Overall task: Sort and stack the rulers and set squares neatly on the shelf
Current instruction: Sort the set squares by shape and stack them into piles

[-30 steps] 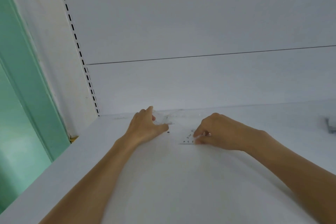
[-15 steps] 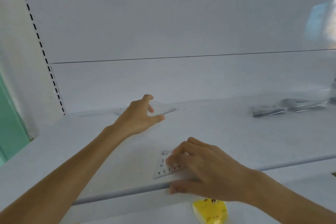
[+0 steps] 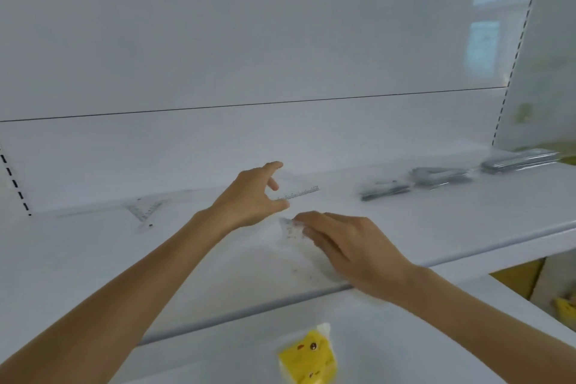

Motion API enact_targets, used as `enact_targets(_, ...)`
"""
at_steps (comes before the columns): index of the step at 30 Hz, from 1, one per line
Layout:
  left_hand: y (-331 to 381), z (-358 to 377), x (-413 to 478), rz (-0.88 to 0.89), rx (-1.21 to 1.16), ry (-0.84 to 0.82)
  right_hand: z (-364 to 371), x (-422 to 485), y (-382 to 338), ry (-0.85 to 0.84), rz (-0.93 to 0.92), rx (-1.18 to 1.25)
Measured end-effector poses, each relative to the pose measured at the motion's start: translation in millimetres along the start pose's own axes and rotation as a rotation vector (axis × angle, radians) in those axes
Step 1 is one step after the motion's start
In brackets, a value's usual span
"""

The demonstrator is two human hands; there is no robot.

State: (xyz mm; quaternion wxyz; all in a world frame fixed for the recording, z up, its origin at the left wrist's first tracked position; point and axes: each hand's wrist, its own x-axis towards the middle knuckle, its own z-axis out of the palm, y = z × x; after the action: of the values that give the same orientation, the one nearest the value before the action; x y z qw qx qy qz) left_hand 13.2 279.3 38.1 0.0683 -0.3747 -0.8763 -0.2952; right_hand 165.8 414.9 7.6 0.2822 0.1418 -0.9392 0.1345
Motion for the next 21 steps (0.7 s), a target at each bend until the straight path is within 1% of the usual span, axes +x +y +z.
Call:
enact_targets(3,14,18,13,-0.035,0.004,0.011,-14,-5,44,0.022,0.121,0.141)
enact_targets(5,27,32,23,-0.076,-0.024,0.027,-26,-10,77,0.014,0.163,0.183)
enact_targets(10,62,76,44,-0.138,-0.045,0.015,-58,-26,170,0.038,0.214,0.185)
enact_targets(14,87,103,60,-0.132,-0.005,0.076,-80,-35,239,0.102,0.269,0.163)
enact_targets(18,106,120,68,-0.123,-0.006,0.117,-99,-27,298,0.09,0.299,0.089)
enact_targets(21,115,129,70,-0.127,-0.028,0.144,-108,-13,326,0.05,0.34,0.06)
